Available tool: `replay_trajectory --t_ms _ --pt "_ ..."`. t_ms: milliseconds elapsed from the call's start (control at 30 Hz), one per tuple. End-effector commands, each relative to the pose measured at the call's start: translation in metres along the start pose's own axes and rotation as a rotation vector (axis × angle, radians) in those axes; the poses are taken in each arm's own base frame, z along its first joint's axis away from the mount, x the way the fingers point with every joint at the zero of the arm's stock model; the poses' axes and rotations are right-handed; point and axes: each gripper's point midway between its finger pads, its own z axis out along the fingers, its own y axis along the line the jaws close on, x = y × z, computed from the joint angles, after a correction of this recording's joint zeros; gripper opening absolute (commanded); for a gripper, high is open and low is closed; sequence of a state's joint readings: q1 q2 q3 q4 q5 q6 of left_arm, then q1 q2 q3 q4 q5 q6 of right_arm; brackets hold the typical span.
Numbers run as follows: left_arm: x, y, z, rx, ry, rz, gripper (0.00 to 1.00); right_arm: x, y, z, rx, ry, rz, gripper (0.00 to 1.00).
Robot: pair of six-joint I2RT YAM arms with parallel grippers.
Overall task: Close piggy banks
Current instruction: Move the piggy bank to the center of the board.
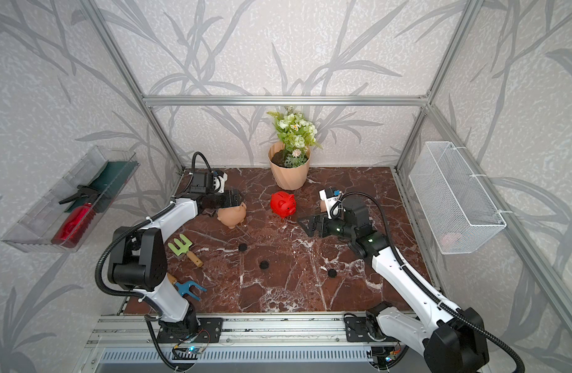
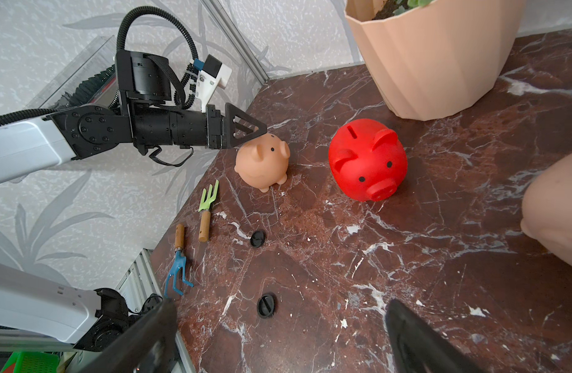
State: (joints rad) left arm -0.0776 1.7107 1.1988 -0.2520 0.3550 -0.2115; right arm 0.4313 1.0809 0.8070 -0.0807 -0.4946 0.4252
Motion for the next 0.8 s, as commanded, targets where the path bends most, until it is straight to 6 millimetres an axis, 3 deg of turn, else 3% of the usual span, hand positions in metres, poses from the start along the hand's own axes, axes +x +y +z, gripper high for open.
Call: replay_trajectory --t_ms 0,167,367,533,767 --pt "0.023 -0.018 -0.011 0.02 0.07 0.007 0.93 -0.01 0.007 0.0 -0.009 -0.012 -0.021 0.99" --pt "0.04 -0.031 -0.021 -0.077 0.119 0.154 0.93 -0.008 0.007 0.002 -0.011 -0.006 -0.017 0.99" --pt "0.03 -0.028 -0.031 -0.215 0.124 0.355 0.94 -0.007 0.009 0.002 -0.016 0.0 -0.017 0.99" --pt "0.033 -0.033 -0.025 -0.182 0.196 0.505 0.95 -0.004 0.008 0.001 -0.013 0.003 -0.014 0.99" --pt "0.04 -0.041 -0.013 -0.106 0.287 0.561 0.94 -0.003 0.007 0.001 -0.007 0.008 -0.015 0.99"
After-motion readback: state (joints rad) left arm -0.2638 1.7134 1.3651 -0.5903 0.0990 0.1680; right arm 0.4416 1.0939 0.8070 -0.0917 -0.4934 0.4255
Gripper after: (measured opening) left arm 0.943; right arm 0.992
